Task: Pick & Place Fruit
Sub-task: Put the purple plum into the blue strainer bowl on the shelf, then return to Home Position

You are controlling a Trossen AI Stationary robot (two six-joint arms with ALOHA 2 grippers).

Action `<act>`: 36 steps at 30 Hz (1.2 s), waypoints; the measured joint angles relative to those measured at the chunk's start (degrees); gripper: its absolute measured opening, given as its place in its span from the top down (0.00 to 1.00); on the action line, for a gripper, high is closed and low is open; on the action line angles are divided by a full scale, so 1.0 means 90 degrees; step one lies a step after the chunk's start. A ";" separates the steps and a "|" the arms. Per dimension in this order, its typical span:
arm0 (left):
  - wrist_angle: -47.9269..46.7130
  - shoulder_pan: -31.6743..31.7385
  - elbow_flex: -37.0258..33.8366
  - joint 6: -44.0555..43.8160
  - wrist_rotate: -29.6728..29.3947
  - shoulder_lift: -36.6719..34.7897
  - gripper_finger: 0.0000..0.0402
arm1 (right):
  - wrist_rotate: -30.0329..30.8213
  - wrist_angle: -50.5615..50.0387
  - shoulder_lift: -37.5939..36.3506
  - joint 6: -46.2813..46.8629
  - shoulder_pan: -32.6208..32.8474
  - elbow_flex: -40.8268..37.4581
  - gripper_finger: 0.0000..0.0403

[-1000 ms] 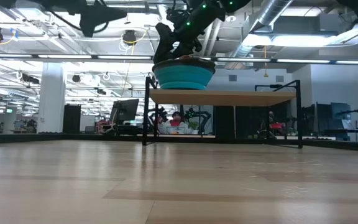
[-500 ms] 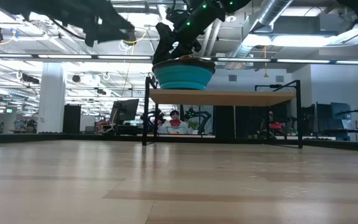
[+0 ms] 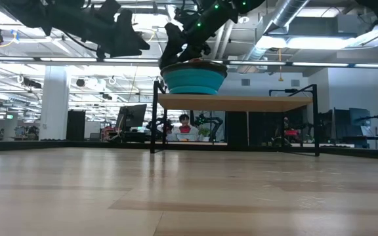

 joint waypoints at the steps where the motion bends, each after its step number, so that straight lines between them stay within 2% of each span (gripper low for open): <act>1: -0.0001 0.0000 0.0000 0.0000 0.0033 0.0000 0.47 | -0.0015 -0.0006 0.0000 -0.0003 0.0000 0.0000 0.16; 12: -0.0004 0.0000 0.0000 0.0000 0.0119 -0.0002 0.47 | 0.0014 -0.0003 -0.0019 -0.0019 0.0002 -0.0002 0.01; 19: -0.0040 -0.0027 -0.0002 0.0000 0.0123 -0.0005 0.47 | 0.0048 -0.0414 -0.0046 -0.0017 -0.0002 0.0311 0.03; 29: -0.0050 -0.0220 -0.0002 -0.0002 0.0140 -0.0005 0.47 | 0.0311 -0.1897 -0.0046 -0.0084 0.0061 0.1178 0.03; 31: -0.0098 -0.0273 -0.0002 -0.0002 0.0138 -0.0007 0.47 | 0.0610 -0.2418 -0.0046 -0.0017 0.0138 0.1408 0.04; 36: -0.0155 -0.0423 -0.0048 -0.0002 0.0137 -0.0007 0.47 | 0.2267 -0.3955 -0.0054 0.0100 0.0641 0.1624 0.07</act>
